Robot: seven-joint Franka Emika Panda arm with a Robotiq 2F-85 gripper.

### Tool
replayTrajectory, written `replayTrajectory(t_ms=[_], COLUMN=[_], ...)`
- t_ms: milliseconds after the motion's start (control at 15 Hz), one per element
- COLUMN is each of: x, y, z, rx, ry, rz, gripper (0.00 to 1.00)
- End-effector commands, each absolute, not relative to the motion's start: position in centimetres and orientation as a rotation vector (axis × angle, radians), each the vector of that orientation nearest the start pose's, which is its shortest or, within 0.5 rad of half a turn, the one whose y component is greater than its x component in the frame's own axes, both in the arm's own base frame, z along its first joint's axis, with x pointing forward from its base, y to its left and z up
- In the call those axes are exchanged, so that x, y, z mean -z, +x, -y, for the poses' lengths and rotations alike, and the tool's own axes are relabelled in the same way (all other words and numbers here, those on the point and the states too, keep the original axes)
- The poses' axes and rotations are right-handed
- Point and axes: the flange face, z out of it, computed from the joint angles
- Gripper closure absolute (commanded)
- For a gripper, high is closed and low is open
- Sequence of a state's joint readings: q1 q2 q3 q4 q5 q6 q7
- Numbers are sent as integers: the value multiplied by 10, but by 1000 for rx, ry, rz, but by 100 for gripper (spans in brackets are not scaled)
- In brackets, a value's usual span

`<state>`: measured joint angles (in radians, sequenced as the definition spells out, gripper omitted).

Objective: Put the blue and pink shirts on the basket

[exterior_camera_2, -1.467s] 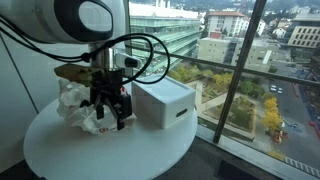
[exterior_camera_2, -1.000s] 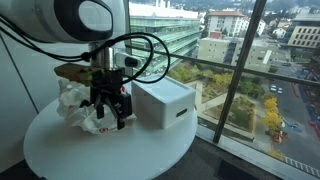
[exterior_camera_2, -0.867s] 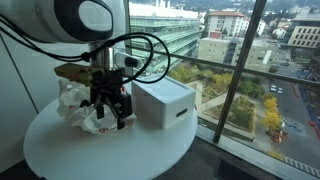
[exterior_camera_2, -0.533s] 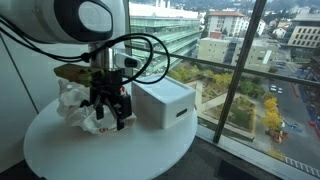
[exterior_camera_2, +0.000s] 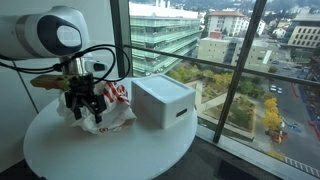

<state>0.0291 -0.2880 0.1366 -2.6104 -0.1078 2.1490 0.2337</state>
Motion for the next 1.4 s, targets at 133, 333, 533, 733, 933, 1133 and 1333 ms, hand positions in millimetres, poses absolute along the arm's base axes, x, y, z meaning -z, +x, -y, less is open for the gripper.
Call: replayTrajectory(t_ms=[133,333,533,733,933,1133,1333], x=[-317,-309,-295,-274,-251,-229,-206], y=[417,428,440,455,473,494,515], z=[-162,-205,-235,-260,-269,-258,-240], rx=[-184,-107,-45,58,230,433,571], ry=[-3224,-3153,-3101,-3071,-3075,-3091,-3114], rz=[105,165,224,290,368,442,419], gripper=[0,0,0,0,0,0,0])
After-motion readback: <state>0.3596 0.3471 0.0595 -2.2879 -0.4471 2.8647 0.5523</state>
